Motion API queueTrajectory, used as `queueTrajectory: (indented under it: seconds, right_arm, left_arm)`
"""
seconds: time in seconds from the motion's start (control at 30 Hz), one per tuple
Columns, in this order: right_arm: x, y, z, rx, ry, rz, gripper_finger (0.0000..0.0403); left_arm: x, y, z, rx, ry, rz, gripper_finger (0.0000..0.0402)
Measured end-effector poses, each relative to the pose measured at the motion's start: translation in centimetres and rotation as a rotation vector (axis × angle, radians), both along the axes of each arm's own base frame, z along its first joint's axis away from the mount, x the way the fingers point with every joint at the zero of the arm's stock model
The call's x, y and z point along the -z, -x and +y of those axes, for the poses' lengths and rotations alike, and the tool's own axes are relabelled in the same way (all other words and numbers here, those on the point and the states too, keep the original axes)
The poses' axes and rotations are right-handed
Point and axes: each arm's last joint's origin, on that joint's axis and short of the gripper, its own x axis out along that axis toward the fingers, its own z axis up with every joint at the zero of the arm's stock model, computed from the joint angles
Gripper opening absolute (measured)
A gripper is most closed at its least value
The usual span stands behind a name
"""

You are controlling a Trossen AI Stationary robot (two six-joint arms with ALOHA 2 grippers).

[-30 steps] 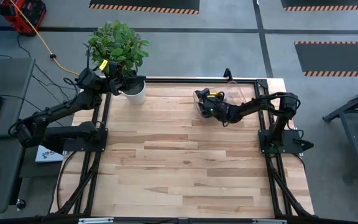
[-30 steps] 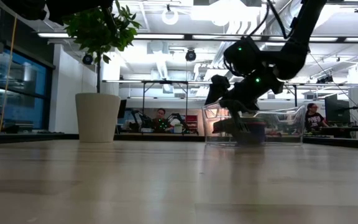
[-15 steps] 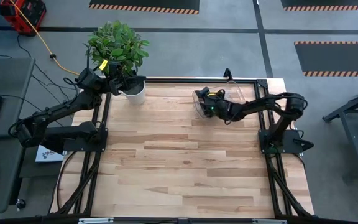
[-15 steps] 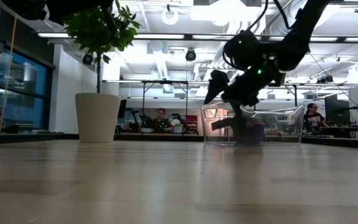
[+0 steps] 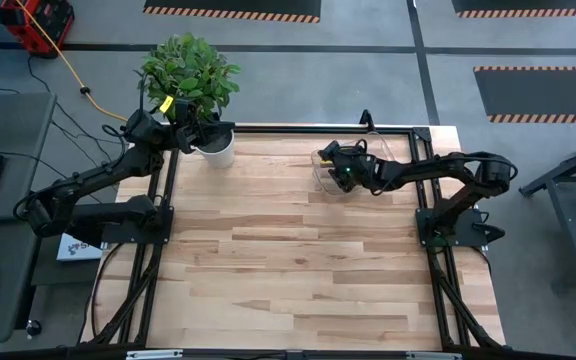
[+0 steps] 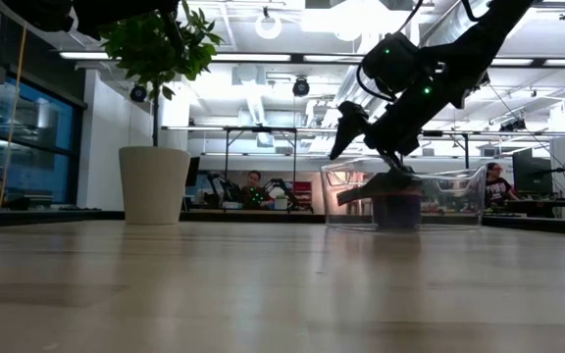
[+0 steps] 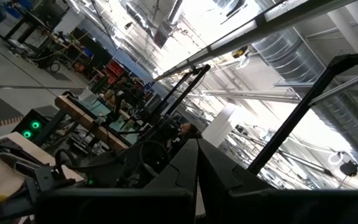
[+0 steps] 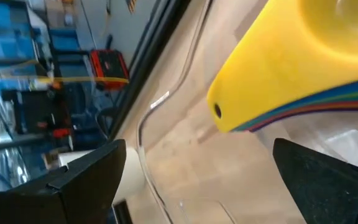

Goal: Nest measuring cups in basket
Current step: Return to Home Position

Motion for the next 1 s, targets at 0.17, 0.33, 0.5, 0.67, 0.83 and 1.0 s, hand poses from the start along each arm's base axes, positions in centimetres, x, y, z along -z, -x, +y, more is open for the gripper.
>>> queueTrajectory:
  seconds: [0.17, 0.33, 0.5, 0.67, 0.83, 1.0]
  right_arm:
    - [0.1, 0.0, 0.1, -0.041, -0.018, 0.003, 0.0399]
    - [-0.4, 0.1, -0.2, -0.05, 0.002, -0.003, 0.0399]
    - [-1.8, 0.8, -0.7, -0.034, 0.053, -0.02, 0.0399]
    - [-2.7, 1.4, -0.6, -0.114, 0.043, -0.01, 0.0399]
    - [-4.4, 2.4, 0.0, -0.229, 0.081, 0.003, 0.0399]
    - [-6.2, 4.8, 1.1, -0.331, 0.094, 0.091, 0.0399]
  left_arm:
    - [0.0, 0.0, 0.0, 0.0, 0.0, 0.0, 0.0]
    - [0.0, 0.0, 0.0, 0.0, 0.0, 0.0, 0.0]
    - [0.0, 0.0, 0.0, 0.0, 0.0, 0.0, 0.0]
    - [0.0, 0.0, 0.0, 0.0, 0.0, 0.001, 0.0]
    - [0.0, 0.0, 0.0, -0.003, -0.005, 0.004, 0.0]
    - [0.2, -0.1, 0.1, -0.019, -0.039, 0.017, 0.0]
